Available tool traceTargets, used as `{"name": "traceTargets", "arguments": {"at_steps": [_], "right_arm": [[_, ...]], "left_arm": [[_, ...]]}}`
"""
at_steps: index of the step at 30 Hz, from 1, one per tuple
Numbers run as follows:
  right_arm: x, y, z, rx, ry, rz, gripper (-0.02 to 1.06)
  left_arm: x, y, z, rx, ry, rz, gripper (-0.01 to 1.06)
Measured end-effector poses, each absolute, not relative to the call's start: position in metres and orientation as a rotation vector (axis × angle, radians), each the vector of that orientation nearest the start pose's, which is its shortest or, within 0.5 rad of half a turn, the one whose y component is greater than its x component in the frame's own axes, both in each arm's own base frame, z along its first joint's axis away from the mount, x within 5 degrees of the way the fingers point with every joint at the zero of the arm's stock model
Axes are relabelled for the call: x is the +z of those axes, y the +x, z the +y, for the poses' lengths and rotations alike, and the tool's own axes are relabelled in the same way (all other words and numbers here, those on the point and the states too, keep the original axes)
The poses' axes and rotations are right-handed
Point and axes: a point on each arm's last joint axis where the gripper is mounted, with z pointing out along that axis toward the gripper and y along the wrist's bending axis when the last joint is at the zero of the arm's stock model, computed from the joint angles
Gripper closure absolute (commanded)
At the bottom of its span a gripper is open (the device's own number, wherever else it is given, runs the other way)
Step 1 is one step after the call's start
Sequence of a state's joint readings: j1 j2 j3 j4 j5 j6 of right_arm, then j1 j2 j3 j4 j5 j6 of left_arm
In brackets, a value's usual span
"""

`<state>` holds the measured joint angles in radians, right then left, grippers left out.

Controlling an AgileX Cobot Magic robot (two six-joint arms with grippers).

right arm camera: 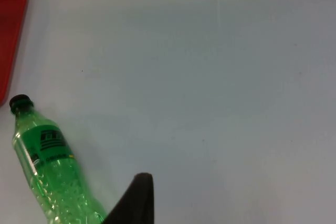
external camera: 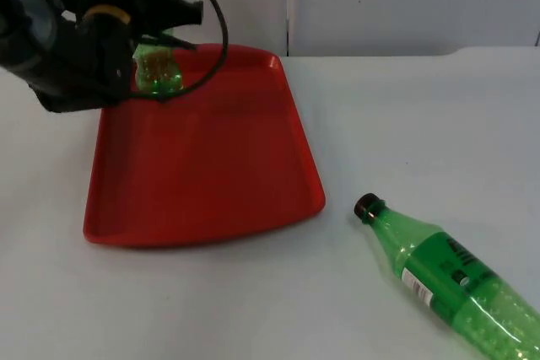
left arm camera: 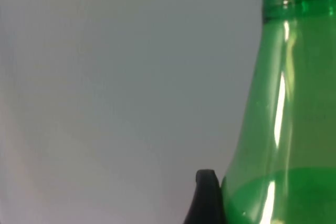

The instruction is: Place the bottle upright on the tray.

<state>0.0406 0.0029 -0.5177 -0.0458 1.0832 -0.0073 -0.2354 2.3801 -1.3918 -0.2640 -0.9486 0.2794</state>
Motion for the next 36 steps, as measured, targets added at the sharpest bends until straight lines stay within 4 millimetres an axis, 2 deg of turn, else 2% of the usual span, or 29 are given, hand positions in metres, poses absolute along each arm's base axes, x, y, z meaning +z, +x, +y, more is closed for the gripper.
{"name": "traceTargets", "arguments": {"at_steps": [6,15,16,18,19,23,25,29,36], "right_arm": [[0.280,-0.007,-0.004,-0.034,-0.046,2.051,-0.01],[0.280,-0.007,-0.004,-0.034,-0.046,2.051,-0.01],[0.280,-0.007,-0.004,-0.034,-0.046,2.051,-0.01],[0.280,-0.007,-0.004,-0.034,-0.046,2.051,-0.01],[0.280,-0.007,-0.004,-0.034,-0.046,2.051,-0.01],[0.280,-0.007,-0.004,-0.034,-0.046,2.051,-0.01],[0.280,-0.007,-0.004,-0.034,-0.046,2.051,-0.01],[0.280,-0.007,-0.004,-0.034,-0.046,2.051,-0.01],[0.280,-0.007,-0.004,-0.034,-0.046,2.051,-0.01]], "left_arm": [[0.093,0.484,-0.091,0.085,0.116,1.532,1.05],[0.089,0.483,-0.091,0.081,0.116,1.513,1.03],[0.089,0.483,-0.091,0.079,0.115,1.513,0.99],[0.089,0.483,-0.091,0.078,0.113,1.513,0.83],[0.089,0.483,-0.091,0.078,0.113,1.513,0.83],[0.089,0.483,-0.091,0.076,0.112,1.513,0.40],[0.089,0.483,-0.091,0.073,0.109,1.514,0.26],[0.082,0.483,-0.092,0.059,0.114,1.571,0.17],[0.076,0.483,-0.092,0.050,0.123,1.629,0.17]]}}
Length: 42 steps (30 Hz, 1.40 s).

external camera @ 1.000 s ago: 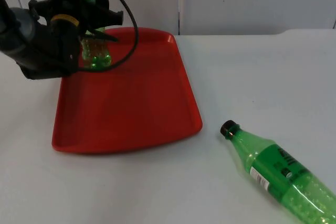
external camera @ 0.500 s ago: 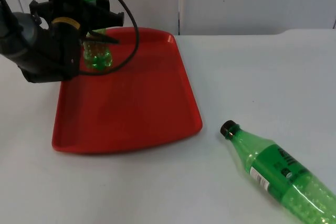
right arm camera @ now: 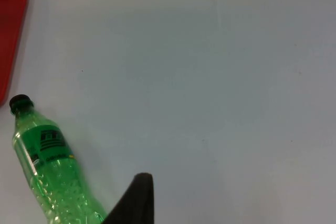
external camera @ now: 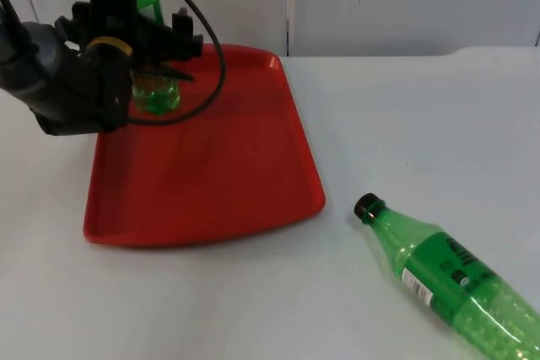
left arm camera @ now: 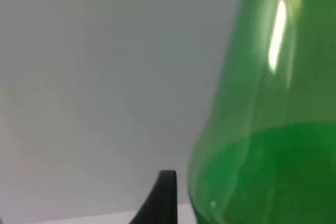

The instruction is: Place the bottle upright on the tray.

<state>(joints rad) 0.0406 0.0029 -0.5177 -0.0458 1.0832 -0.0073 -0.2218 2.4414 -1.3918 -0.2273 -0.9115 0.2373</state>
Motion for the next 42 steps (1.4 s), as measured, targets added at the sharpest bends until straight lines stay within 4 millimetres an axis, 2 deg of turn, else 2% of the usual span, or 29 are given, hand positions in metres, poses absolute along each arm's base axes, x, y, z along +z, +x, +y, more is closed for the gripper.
{"name": "traceTargets", "arguments": {"at_steps": [10,19,22,31,42], "right_arm": [[0.280,-0.007,-0.004,-0.034,-0.046,2.051,-0.01],[0.280,-0.007,-0.004,-0.034,-0.046,2.051,-0.01],[0.280,-0.007,-0.004,-0.034,-0.046,2.051,-0.01],[0.280,-0.007,-0.004,-0.034,-0.046,2.051,-0.01],[0.280,-0.007,-0.004,-0.034,-0.046,2.051,-0.01]], "left_arm": [[0.069,0.482,-0.092,0.041,0.109,1.714,0.17],[0.056,0.479,-0.088,0.018,0.022,1.892,0.17],[0.057,0.478,-0.090,0.006,0.028,1.925,0.17],[0.076,0.473,-0.107,-0.065,0.072,2.033,0.17],[0.077,0.468,-0.108,-0.088,0.056,2.141,0.17]]}}
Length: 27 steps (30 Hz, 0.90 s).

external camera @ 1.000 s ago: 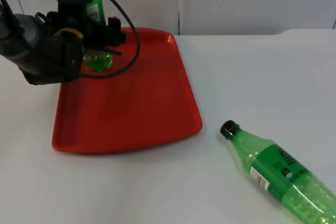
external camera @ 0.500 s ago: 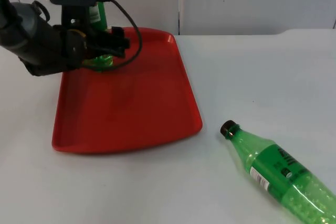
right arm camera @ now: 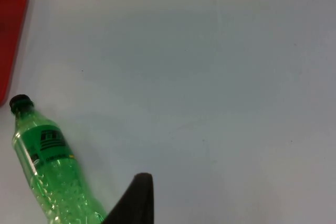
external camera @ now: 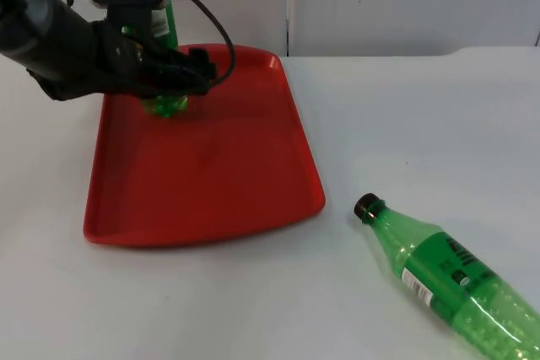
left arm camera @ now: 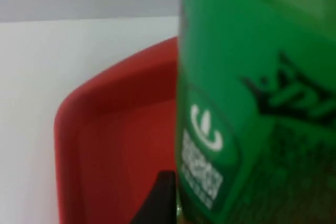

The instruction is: Place the bottle upright on the tray.

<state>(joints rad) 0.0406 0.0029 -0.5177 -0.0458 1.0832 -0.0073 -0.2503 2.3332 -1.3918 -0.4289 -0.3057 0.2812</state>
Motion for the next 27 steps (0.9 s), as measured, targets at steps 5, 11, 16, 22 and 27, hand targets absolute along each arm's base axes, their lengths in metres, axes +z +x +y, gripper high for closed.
{"name": "traceTargets", "arguments": {"at_steps": [5,11,16,22,27], "right_arm": [[0.280,-0.007,-0.004,-0.034,-0.046,2.051,-0.01],[0.280,-0.007,-0.004,-0.034,-0.046,2.051,-0.01],[0.280,-0.007,-0.004,-0.034,-0.046,2.051,-0.01],[0.280,-0.007,-0.004,-0.034,-0.046,2.051,-0.01],[0.280,-0.007,-0.004,-0.034,-0.046,2.051,-0.01]], "left_arm": [[0.074,0.466,-0.107,-0.088,0.037,2.184,0.17],[0.074,0.459,-0.106,-0.106,-0.008,2.244,0.17],[0.087,0.438,-0.098,-0.082,-0.038,2.246,0.17],[0.104,0.407,-0.090,-0.070,-0.042,2.261,0.17],[0.122,0.386,-0.085,-0.078,-0.044,2.262,0.17]]}}
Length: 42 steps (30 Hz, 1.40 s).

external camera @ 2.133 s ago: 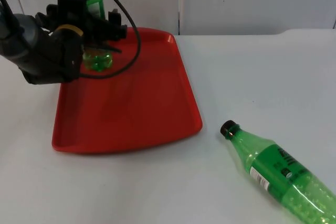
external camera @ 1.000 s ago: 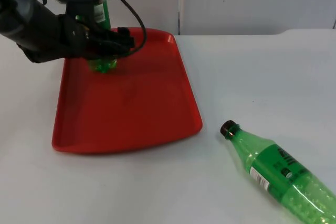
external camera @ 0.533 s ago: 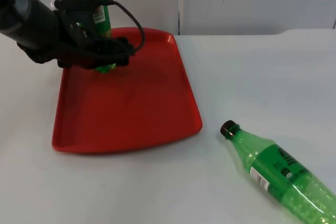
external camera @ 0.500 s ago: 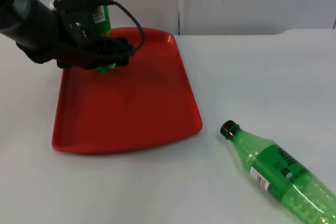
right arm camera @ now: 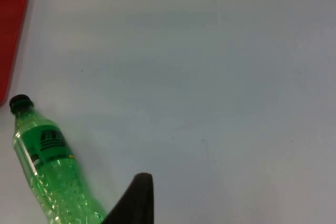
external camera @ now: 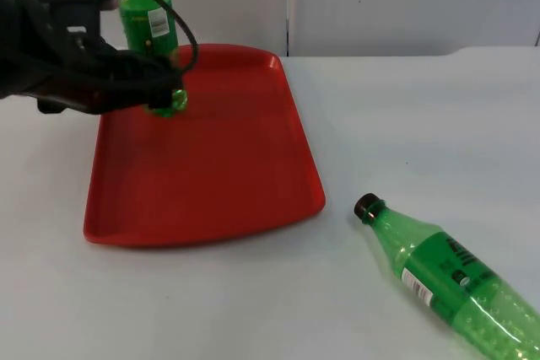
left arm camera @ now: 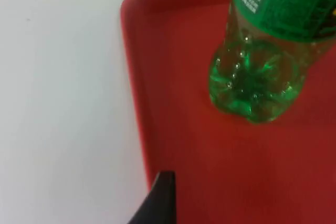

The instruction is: Place the bottle upright on the tray.

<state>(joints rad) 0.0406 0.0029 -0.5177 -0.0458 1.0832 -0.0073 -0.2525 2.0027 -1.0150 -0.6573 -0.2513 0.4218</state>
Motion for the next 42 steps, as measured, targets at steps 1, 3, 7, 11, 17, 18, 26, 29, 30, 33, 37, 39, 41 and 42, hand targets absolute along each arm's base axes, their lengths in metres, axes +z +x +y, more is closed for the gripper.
{"name": "traceTargets", "arguments": {"at_steps": [1,3,7,11,17,18,26,29,30,33,37,39,41,42], "right_arm": [[0.280,-0.007,-0.004,-0.034,-0.046,2.051,-0.01],[0.280,-0.007,-0.004,-0.034,-0.046,2.051,-0.01],[0.280,-0.007,-0.004,-0.034,-0.046,2.051,-0.01],[0.280,-0.007,-0.004,-0.034,-0.046,2.051,-0.01],[0.280,-0.007,-0.004,-0.034,-0.046,2.051,-0.01],[0.280,-0.007,-0.004,-0.034,-0.046,2.051,-0.01],[0.280,-0.007,-0.004,-0.034,-0.046,2.051,-0.01],[0.280,-0.007,-0.004,-0.034,-0.046,2.051,-0.01],[0.280,-0.007,-0.004,-0.034,-0.046,2.051,-0.01],[0.280,-0.007,-0.004,-0.034,-0.046,2.051,-0.01],[0.280,-0.007,-0.004,-0.034,-0.046,2.051,-0.01],[0.280,-0.007,-0.004,-0.034,-0.046,2.051,-0.01],[0.280,-0.007,-0.004,-0.034,-0.046,2.051,-0.01],[0.280,-0.007,-0.004,-0.034,-0.046,2.051,-0.01]], "left_arm": [[0.122,0.386,-0.085,-0.078,-0.044,2.262,0.17],[0.139,0.375,-0.083,-0.092,-0.043,2.244,0.17],[0.162,0.364,-0.083,-0.132,-0.035,2.227,0.17],[0.195,0.353,-0.085,-0.192,-0.002,2.201,0.17],[0.230,0.341,-0.084,-0.232,0.019,2.132,0.17],[0.230,0.341,-0.084,-0.232,0.019,2.132,0.17],[0.259,0.331,-0.082,-0.245,0.033,2.052,0.17],[0.261,0.329,-0.083,-0.244,0.056,2.055,0.17],[0.262,0.328,-0.083,-0.239,0.080,2.057,0.17],[0.266,0.320,-0.085,-0.182,0.262,2.078,0.17],[0.275,0.313,-0.086,-0.137,0.471,2.159,0.17],[0.284,0.312,-0.085,-0.079,0.600,2.202,0.17],[0.288,0.311,-0.084,-0.052,0.634,2.229,0.17],[0.294,0.312,-0.082,-0.040,0.624,2.255,0.17]]}}
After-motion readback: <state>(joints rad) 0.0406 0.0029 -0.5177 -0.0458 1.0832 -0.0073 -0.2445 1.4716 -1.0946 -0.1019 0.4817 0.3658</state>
